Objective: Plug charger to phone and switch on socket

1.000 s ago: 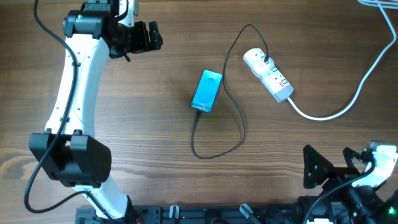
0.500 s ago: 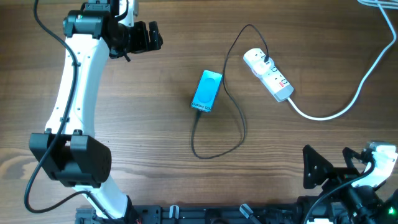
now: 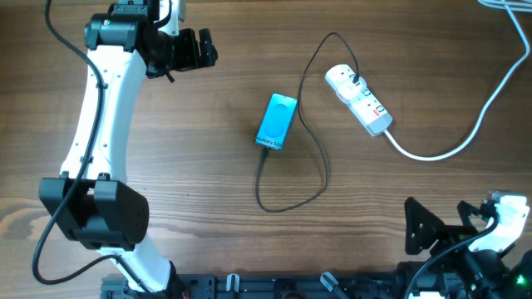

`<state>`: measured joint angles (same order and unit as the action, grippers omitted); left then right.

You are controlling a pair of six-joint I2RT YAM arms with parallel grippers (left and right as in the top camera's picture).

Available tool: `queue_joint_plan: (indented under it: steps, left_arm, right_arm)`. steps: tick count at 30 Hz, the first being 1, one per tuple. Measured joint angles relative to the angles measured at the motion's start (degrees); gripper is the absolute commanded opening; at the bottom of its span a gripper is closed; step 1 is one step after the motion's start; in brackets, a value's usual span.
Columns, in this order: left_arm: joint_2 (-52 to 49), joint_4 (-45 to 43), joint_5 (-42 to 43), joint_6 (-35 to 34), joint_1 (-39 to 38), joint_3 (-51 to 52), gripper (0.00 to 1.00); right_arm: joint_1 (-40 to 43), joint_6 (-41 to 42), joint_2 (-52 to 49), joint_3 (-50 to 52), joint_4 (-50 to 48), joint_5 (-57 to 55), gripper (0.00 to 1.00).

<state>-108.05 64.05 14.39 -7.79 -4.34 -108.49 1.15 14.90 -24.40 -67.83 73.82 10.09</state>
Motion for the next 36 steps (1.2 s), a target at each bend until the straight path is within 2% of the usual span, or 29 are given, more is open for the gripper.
queue_joint_plan:
  steps: [7,14,18,28,36]
  left_arm:
    - [0.0,0.0,0.0,0.0,0.0,0.0,1.0]
    - [0.0,0.0,0.0,0.0,0.0,0.0,1.0]
    - [0.0,0.0,0.0,0.0,0.0,0.0,1.0]
    - [0.0,0.0,0.0,0.0,0.0,0.0,1.0]
    - [0.0,0.0,0.0,0.0,0.0,0.0,1.0]
  right_arm:
    - [0.0,-6.2,0.7,4.2,-1.9,-2.0,1.0]
    - [0.0,-9.2,12.4,21.6,-21.6,3.4,1.0]
    - [0.0,-10.2,16.8,28.7,-27.8,5.0,1.0]
    - [0.0,-12.7,22.6,40.4,-45.7,5.6,1.0]
    - [0.0,-12.9,23.2,49.6,-61.2,5.8,1.0]
